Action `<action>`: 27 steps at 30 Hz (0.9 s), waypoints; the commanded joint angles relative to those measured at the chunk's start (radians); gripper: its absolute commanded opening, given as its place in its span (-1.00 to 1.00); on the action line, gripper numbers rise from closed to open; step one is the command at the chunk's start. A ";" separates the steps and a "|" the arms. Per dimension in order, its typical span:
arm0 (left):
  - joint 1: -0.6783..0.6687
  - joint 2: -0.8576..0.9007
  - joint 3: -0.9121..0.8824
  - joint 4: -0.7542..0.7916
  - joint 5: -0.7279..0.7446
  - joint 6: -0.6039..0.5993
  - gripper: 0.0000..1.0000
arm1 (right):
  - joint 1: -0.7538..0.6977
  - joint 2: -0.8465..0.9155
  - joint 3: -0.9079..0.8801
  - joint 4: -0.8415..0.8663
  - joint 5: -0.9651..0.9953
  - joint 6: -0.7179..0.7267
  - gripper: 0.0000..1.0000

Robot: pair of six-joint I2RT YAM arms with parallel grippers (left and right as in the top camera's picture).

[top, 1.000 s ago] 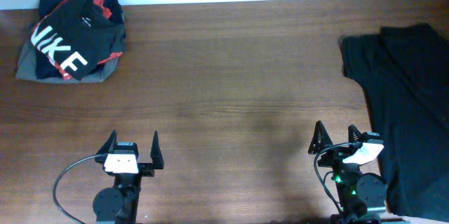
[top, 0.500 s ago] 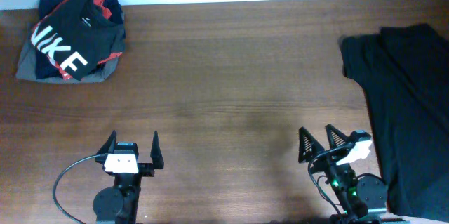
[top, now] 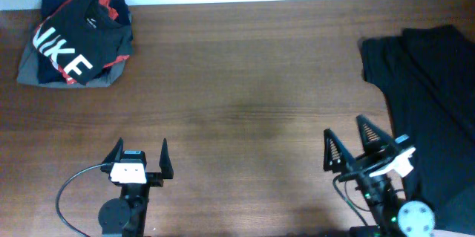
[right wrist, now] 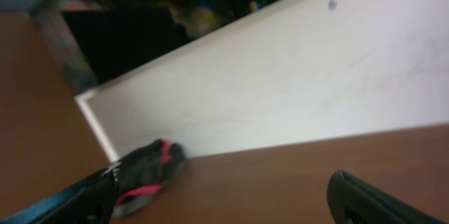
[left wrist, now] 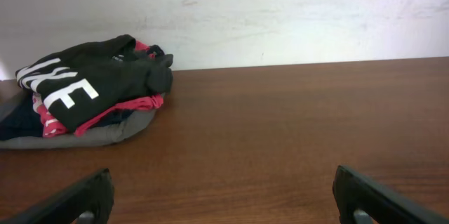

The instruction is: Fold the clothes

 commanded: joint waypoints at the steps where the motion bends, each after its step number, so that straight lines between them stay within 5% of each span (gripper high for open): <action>1: 0.006 -0.010 -0.008 0.000 -0.010 0.019 0.98 | 0.006 0.156 0.161 -0.030 0.079 -0.152 0.98; 11: 0.006 -0.010 -0.008 0.000 -0.010 0.019 0.98 | -0.023 0.980 0.875 -0.508 0.393 -0.432 0.98; 18: 0.006 -0.010 -0.008 0.001 -0.010 0.019 0.98 | -0.121 1.558 1.411 -0.946 0.401 -0.446 0.98; 27: 0.006 -0.010 -0.008 0.001 -0.010 0.019 0.98 | -0.174 1.866 1.513 -0.949 0.488 -0.478 0.98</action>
